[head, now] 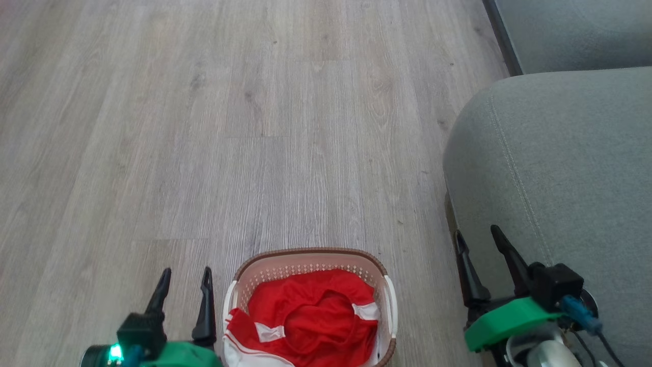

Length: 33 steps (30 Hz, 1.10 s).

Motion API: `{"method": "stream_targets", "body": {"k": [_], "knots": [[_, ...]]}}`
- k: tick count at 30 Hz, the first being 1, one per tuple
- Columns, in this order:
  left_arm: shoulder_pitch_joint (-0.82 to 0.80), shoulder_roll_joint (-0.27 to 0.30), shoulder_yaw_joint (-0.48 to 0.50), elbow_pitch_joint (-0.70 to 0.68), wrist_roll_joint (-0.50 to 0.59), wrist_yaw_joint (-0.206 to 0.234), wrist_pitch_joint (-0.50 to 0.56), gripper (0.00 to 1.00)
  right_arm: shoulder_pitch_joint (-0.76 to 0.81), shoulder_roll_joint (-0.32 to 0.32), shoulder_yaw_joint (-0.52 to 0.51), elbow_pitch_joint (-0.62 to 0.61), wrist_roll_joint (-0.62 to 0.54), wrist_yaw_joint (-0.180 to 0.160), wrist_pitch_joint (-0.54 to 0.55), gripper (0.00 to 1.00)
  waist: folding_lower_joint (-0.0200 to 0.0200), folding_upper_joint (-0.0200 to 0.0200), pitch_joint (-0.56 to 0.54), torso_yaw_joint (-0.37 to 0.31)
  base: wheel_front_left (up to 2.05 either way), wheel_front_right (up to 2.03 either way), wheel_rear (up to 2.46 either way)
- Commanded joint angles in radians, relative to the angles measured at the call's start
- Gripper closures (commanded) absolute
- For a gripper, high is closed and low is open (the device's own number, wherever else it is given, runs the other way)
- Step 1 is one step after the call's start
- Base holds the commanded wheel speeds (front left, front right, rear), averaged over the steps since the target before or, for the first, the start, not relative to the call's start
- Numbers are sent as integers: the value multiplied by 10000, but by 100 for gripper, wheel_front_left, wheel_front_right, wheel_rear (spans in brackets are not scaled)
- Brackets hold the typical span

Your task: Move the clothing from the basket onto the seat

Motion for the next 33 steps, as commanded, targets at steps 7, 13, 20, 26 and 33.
{"method": "stream_targets", "body": {"k": [7,13,20,26,33], "knots": [[-132,73,236,-287,485,60,-214,0,-120,-108,350,-431,-481,81,-222,0,0,-1,-47,6,0,0,0],[-82,69,252,-278,486,45,-214,0,-85,-108,359,-424,-490,81,-222,0,0,-1,-61,-3,0,0,0],[-49,65,226,-288,496,27,-214,0,-65,-108,357,-443,-507,81,-222,0,0,-1,0,-2,0,0,0],[-151,64,180,-281,511,1,-214,0,-136,-108,326,-504,-527,81,-222,0,0,-1,224,-31,0,0,0],[-624,63,-99,-88,383,-194,-214,0,-312,-108,198,-751,-613,81,-222,0,0,-1,871,-76,0,0,0]]}}
